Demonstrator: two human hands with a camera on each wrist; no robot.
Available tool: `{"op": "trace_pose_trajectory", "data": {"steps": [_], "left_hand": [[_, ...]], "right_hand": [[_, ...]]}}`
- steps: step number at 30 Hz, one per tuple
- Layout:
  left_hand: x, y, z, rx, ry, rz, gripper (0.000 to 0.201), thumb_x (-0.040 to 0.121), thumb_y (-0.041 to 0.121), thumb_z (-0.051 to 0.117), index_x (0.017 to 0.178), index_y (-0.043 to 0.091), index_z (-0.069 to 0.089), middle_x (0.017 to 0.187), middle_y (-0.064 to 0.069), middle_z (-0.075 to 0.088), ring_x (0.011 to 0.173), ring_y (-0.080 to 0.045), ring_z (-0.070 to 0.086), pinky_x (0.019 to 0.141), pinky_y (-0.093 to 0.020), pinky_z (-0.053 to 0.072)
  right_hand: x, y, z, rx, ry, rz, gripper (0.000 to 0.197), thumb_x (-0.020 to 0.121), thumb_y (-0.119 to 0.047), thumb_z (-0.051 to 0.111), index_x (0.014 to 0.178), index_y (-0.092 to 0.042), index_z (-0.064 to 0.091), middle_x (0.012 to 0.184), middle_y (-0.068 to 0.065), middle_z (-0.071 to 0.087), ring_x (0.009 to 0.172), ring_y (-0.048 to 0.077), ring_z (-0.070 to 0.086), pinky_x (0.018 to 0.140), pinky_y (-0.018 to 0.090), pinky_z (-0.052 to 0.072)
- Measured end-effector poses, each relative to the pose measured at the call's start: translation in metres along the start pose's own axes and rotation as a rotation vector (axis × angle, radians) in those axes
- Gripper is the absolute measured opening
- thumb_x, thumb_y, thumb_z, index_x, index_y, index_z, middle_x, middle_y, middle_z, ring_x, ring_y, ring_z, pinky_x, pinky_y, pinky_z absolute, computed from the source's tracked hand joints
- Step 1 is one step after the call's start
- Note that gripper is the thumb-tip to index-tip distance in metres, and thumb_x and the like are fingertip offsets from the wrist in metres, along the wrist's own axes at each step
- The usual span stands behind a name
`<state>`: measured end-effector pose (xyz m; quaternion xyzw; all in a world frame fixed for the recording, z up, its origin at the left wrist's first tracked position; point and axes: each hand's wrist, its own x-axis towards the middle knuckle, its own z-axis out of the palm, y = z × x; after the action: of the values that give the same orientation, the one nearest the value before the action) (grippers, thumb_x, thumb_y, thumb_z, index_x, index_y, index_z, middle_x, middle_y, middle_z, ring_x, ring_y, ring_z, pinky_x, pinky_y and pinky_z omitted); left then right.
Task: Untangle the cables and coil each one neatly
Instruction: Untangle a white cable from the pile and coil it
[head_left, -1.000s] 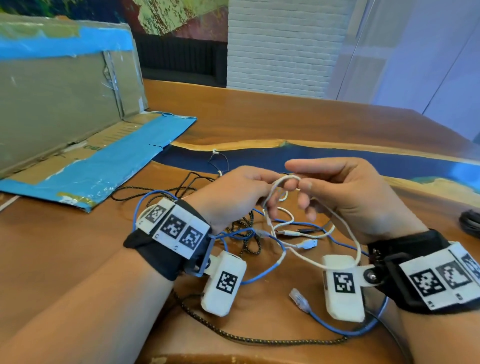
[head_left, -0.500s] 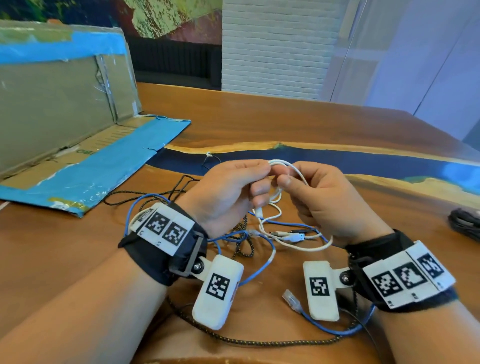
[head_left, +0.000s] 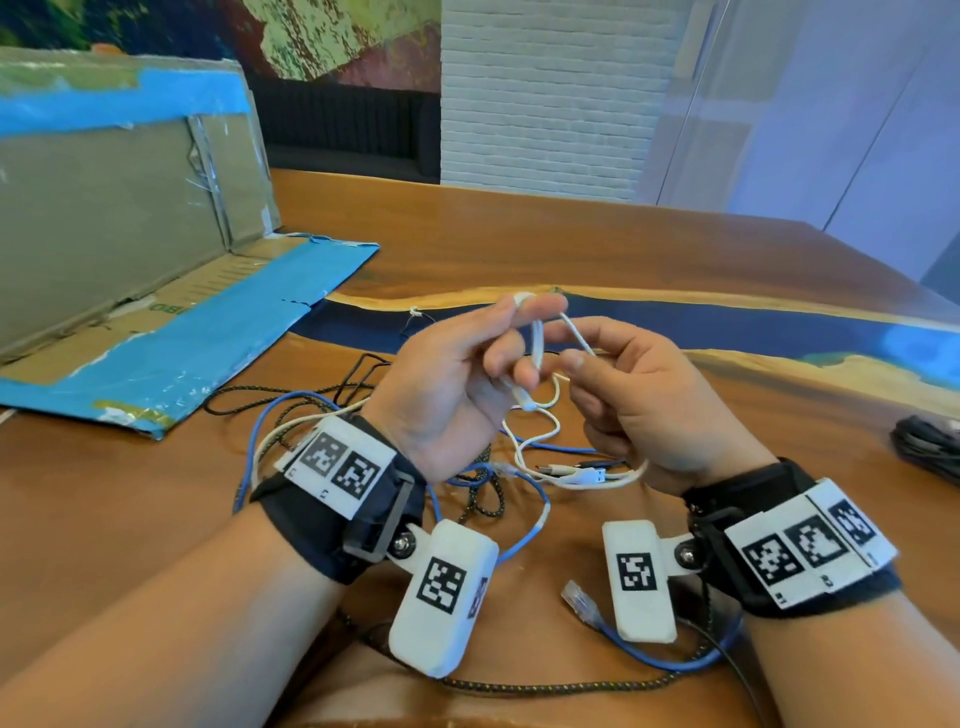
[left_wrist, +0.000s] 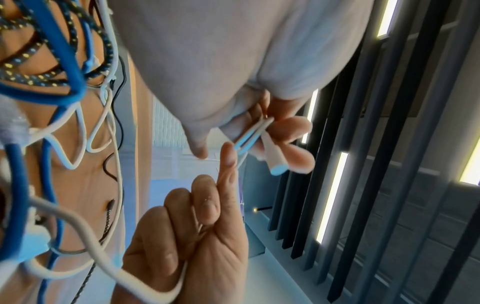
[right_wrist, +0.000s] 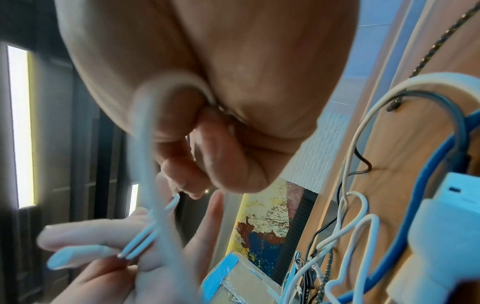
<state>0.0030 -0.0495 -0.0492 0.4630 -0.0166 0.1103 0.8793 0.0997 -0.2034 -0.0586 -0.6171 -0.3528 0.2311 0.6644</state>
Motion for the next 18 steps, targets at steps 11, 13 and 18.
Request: {"op": "trace_pose_trajectory", "data": {"steps": [11,13,18], "left_hand": [[0.011,0.014,-0.016,-0.112,0.225,0.2,0.039,0.11,0.028,0.037,0.142,0.014,0.054,0.111,0.006,0.077,0.106,-0.008,0.073,0.108,-0.04,0.044],[0.011,0.013,-0.016,-0.009,0.224,0.18,0.037,0.111,0.028,0.036,0.141,0.017,0.053,0.118,0.005,0.076,0.115,-0.009,0.069,0.113,-0.044,0.033],[0.01,0.007,-0.016,0.391,0.206,0.079,0.035,0.11,0.017,0.041,0.143,0.009,0.051,0.108,-0.007,0.079,0.104,-0.017,0.074,0.093,-0.031,0.052]], "right_hand": [[0.0,0.003,0.005,-0.182,-0.015,0.061,0.03,0.104,-0.004,0.053,0.121,-0.019,0.074,0.077,0.006,0.065,0.039,0.014,0.037,0.042,0.029,0.048],[-0.004,0.003,0.008,-0.313,-0.158,0.088,0.027,0.104,-0.01,0.057,0.117,-0.023,0.076,0.073,0.006,0.066,0.042,0.015,0.035,0.043,0.026,0.038],[-0.009,-0.005,0.007,-0.299,-0.219,-0.014,0.015,0.096,-0.017,0.067,0.096,-0.011,0.081,0.058,0.01,0.054,0.048,0.018,0.04,0.045,0.022,0.03]]}}
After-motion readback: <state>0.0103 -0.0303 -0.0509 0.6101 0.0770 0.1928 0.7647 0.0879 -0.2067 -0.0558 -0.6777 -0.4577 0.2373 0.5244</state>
